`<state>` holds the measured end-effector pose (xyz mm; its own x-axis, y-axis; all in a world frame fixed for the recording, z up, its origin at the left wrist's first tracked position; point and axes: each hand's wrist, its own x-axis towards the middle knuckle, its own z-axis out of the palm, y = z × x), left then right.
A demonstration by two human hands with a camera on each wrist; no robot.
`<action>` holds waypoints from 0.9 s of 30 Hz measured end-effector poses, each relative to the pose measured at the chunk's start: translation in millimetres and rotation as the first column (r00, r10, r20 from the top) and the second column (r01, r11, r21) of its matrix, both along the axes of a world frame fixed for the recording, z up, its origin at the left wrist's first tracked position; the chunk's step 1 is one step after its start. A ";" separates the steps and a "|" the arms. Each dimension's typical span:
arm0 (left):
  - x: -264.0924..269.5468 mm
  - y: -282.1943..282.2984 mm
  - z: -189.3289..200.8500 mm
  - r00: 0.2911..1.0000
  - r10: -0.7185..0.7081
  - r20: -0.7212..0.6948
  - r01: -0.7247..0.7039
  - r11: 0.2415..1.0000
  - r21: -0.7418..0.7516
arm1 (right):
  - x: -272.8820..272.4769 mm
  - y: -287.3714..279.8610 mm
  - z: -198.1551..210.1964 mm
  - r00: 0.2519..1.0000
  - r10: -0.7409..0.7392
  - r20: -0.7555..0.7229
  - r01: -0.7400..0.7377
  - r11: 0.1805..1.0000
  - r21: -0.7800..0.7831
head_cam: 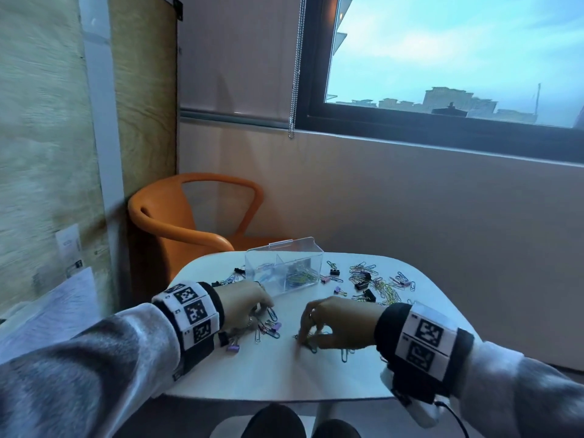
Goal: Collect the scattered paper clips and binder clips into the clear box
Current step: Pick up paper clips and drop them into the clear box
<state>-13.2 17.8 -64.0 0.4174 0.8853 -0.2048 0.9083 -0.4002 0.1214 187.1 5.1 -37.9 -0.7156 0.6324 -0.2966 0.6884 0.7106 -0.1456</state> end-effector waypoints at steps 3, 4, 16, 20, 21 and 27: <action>0.8 0.1 -1.5 0.992 0.059 0.111 -0.054 0.997 -0.048 | -7.3 5.0 -6.3 0.989 -0.149 0.022 0.148 0.989 0.030; 0.9 -0.3 -1.3 0.986 0.095 0.135 -0.084 0.993 -0.088 | -10.3 5.7 -8.3 0.979 -0.196 0.059 0.195 0.981 0.016; 14.7 2.0 2.6 0.970 0.204 0.130 -0.185 0.972 -0.141 | -24.8 24.9 -15.8 0.952 -0.306 -0.028 0.300 0.945 -0.131; 13.8 4.7 1.7 0.953 0.226 0.202 -0.188 0.963 -0.192 | -23.1 33.6 -17.5 0.950 -0.307 -0.053 0.294 0.940 -0.174; 14.0 4.7 2.7 0.952 0.228 0.206 -0.188 0.962 -0.199 | -22.8 35.5 -17.2 0.951 -0.305 -0.055 0.291 0.938 -0.188; 16.3 4.2 3.6 0.970 0.202 0.137 -0.173 0.965 -0.197 | -22.0 42.4 -15.5 0.959 -0.285 -0.001 0.276 0.931 -0.238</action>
<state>3.1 22.1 -60.4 0.2868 0.9045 -0.3157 0.9292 -0.1825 0.3214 165.1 47.5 -53.5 -0.5316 0.7251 -0.4379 0.8462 0.4323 -0.3114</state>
